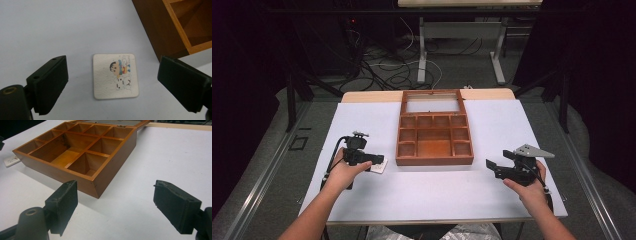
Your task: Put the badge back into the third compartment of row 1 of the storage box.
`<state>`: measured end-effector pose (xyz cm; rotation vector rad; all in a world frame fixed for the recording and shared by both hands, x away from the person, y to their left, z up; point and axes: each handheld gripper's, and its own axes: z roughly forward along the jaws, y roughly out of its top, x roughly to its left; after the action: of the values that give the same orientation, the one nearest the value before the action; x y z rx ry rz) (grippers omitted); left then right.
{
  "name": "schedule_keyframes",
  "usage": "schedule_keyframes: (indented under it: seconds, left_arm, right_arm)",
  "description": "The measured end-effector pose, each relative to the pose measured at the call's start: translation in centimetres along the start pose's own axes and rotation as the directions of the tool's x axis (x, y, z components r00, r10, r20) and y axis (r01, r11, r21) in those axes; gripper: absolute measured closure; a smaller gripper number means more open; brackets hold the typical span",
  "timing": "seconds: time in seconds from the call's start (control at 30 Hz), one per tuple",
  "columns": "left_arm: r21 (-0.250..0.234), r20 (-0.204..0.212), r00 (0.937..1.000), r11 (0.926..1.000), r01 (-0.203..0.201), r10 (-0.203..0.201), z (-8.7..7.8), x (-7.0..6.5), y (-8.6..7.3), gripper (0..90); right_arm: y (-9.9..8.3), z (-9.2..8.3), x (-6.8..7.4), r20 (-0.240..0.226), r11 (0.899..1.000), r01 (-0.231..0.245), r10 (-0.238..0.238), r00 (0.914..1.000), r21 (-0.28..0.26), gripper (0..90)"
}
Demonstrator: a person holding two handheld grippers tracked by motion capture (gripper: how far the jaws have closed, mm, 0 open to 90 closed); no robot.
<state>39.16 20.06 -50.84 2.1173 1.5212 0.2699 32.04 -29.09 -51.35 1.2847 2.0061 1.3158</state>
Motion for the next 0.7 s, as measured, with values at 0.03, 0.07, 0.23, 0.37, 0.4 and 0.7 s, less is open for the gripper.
schedule_keyframes:
  seconds: [0.03,0.07,0.23,0.37,0.4,0.7]
  left_arm:
    - [0.004,0.007,0.9999,1.0,0.007,-0.007,0.1,0.0,0.0,11.9]
    - [0.01,0.003,1.0,0.9999,0.005,-0.005,0.3,0.0,0.0,13.4]
    - [0.033,0.004,1.0,0.9994,0.009,-0.009,0.9,-0.1,0.1,17.0]
    - [0.055,0.006,1.0,0.9985,0.003,-0.004,1.4,0.0,0.2,18.7]
    - [0.06,0.006,1.0,0.9982,0.004,-0.004,1.5,0.0,0.2,19.0]
    - [0.092,-0.004,1.0,0.9958,-0.006,0.007,2.5,-0.2,0.3,20.3]
  right_arm:
    - [0.0,0.0,0.0,0.0,1.0,0.0,0.0,1.0,0.0,19.2]
    - [0.0,0.0,0.0,-0.001,1.0,0.0,0.0,1.0,0.0,19.2]
    - [0.0,0.1,-0.1,-0.005,1.0,-0.001,0.001,1.0,0.0,19.2]
    - [-0.1,0.1,-0.1,-0.006,1.0,-0.002,0.002,1.0,-0.003,19.2]
    - [-0.1,0.1,-0.1,-0.007,1.0,-0.002,0.002,1.0,-0.003,19.2]
    - [-0.1,0.1,-0.1,-0.009,1.0,-0.002,0.002,1.0,-0.001,19.2]
